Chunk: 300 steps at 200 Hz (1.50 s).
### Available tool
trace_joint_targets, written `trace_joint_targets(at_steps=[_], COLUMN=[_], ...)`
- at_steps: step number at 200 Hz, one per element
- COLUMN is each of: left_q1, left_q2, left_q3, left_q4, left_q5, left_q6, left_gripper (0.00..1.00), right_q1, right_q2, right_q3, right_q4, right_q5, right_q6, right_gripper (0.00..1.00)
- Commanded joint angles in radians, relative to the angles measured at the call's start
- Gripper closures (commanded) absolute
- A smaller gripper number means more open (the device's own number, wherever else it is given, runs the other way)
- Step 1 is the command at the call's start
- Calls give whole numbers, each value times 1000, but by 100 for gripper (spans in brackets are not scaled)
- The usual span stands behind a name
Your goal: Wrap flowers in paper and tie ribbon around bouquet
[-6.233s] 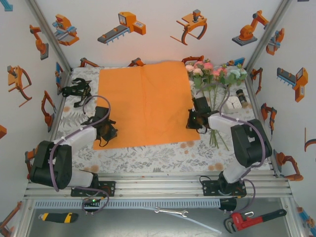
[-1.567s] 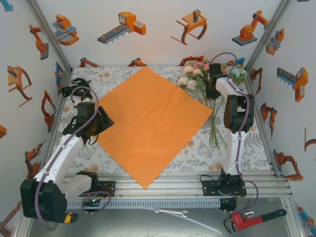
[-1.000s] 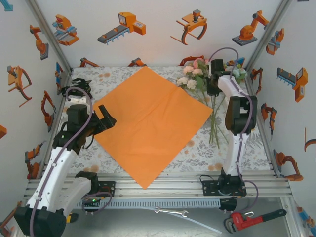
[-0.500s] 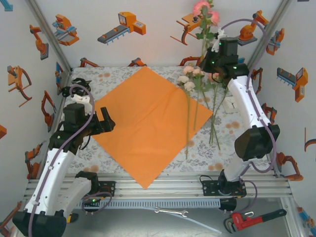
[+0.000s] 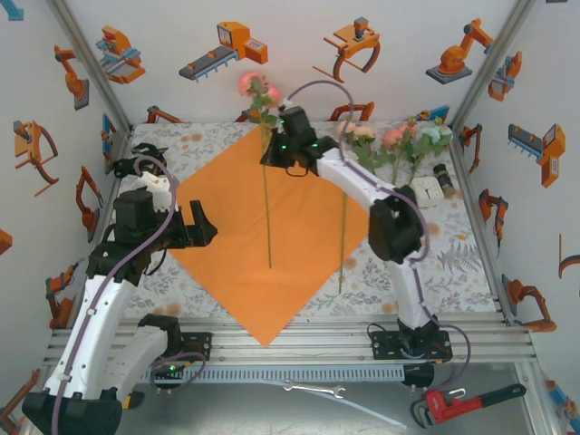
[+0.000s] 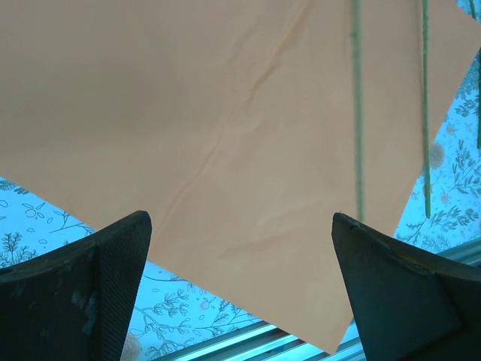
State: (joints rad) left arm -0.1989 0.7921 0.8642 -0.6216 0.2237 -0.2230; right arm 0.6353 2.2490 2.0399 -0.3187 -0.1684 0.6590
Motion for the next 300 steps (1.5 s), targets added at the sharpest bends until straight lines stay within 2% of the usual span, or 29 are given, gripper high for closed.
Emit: trace_joint_targets(at_steps=[1,50,100,164,203,223,260,278,300], left_q1=[14,45,67,81,82,81,67,51,30], left_q2=[-7,-1,3,8,5,-2,-51,-89,-118], left_q3=[-8,-13,-19,-22,-28,-35,-62,-81,-93], left_q4=[0,-1,9,10,23,55,188,241,265], left_q5=[33,69,103,115,160,271,526,578,611], left_q6=[18,11,2,-4,-3,4,-15,-23,-17], left_gripper=[3,3,3,3,3,3,3,3,3], right_q1=[31,73,81,78,64,52,4,-32,-90], right_q2=[109,286,341,322,173,44,-265,-415,-524], right_q3=[186,319,250,241,183,86,-277,-474,-675], right_q4=[-43,-32,22,-16,-25,-21,26,55,83], right_q5=[13,36,58,69,51,61,173,257,331], right_q6=[23,85,102,42,4,-48,-130,-153,-158], right_gripper=[100,100,100,69,64,63,63,63,62])
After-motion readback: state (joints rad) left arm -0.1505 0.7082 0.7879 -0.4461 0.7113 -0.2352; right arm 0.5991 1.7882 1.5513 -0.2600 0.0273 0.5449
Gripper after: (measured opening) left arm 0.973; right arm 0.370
